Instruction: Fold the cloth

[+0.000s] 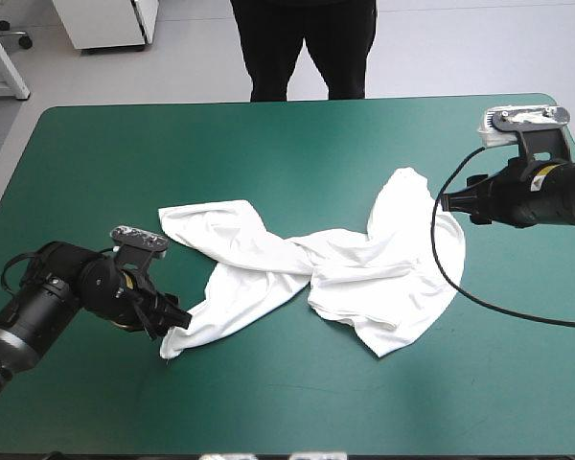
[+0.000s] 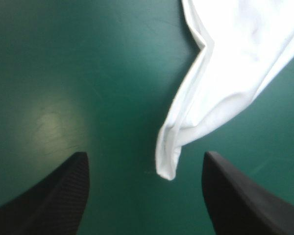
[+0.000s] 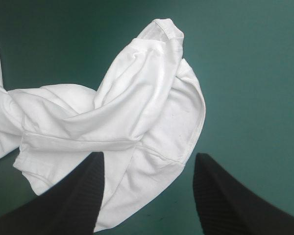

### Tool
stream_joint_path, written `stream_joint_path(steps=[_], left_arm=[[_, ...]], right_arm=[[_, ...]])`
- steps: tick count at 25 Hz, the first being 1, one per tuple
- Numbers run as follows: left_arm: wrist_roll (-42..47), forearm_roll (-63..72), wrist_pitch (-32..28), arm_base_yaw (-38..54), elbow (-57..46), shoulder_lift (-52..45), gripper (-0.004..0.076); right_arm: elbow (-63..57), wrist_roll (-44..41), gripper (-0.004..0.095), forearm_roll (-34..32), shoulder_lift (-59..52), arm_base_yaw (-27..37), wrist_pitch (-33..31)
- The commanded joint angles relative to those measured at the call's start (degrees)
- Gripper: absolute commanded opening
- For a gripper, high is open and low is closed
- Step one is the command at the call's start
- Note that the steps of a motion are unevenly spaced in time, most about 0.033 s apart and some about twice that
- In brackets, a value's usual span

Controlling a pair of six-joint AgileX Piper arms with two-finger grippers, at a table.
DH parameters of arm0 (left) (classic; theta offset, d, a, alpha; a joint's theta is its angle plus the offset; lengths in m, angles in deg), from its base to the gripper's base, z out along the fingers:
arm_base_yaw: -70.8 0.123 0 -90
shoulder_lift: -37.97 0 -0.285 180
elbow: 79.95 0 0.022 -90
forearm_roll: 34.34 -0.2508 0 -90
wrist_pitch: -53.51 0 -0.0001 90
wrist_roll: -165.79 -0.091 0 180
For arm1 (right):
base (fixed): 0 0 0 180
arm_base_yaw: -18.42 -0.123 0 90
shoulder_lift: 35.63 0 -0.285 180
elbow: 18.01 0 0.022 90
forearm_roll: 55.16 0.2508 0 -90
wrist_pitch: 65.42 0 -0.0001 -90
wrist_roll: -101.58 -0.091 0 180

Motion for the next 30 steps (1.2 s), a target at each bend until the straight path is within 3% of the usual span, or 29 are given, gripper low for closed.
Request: stream_joint_path(steps=[1, 5, 15, 21, 23, 27, 30], left_arm=[[0.01, 2.84, -5.53, -0.48, -2.13, 1.02, 0.0475], [-1.17, 3.35, -8.34, -0.48, -5.19, 6.6, 0.0473], [-1.47, 4.42, -10.79, -0.48, -7.67, 15.64, 0.032], [-4.29, 8.76, -11.48, -0.48, -12.1, 18.33, 0.0144], [-4.29, 8.25, -12.32, -0.48, -12.62, 18.33, 0.0003], [-4.29, 8.0, -12.75, -0.48, -12.35, 18.33, -0.0009], [-4.29, 8.0, -12.91, -0.48, -12.26, 18.33, -0.0009]], right_arm=[[1.86, -0.3, 0.0509, -0.14, -1.18, 0.32, 1.18], [1.86, -0.79, 0.0509, -0.14, -1.18, 0.32, 1.18], [1.86, -0.94, 0.0509, -0.14, -1.18, 0.32, 0.74], [1.86, -1.59, 0.0509, 0.14, -1.18, 0.32, 0.16], [1.86, -1.86, 0.0509, 2.33, -1.18, 0.32, 0.16], [-0.28, -2.02, 0.0509, 5.94, -1.18, -0.98, 0.16], [-5.93, -4.94, 0.0509, 2.19, -1.18, -7.57, 0.16]])
